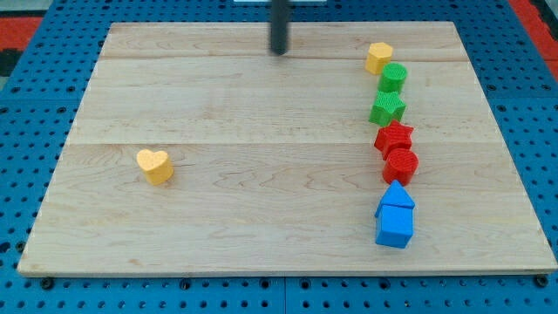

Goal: Move the yellow heart to the left of the green circle

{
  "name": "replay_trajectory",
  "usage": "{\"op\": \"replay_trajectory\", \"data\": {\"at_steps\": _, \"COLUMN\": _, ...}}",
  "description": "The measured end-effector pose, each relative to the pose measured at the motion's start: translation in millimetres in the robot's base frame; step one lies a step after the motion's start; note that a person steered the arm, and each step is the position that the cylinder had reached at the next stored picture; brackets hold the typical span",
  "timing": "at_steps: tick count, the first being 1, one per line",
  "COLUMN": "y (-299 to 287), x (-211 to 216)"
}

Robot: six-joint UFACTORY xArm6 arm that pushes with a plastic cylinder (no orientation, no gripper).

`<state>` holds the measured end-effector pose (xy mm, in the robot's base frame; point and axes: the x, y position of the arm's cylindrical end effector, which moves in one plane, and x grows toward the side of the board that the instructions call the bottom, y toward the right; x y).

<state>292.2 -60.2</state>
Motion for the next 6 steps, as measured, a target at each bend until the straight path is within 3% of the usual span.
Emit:
{"op": "replay_trajectory", "data": {"at_steps": 1, "y": -132.3, "x": 47.9}}
{"op": "replay_trajectory", "data": {"at_steps": 2, "y": -196.3, "x": 140.6}}
{"op": "replay_trajectory", "data": {"at_steps": 3, "y": -147.6, "x": 223.9}}
{"op": "replay_trajectory", "data": {"at_steps": 4, "y": -88.4, "x": 194.1}}
{"op": "replay_trajectory", "data": {"at_steps": 6, "y": 11.5, "x": 66.6}}
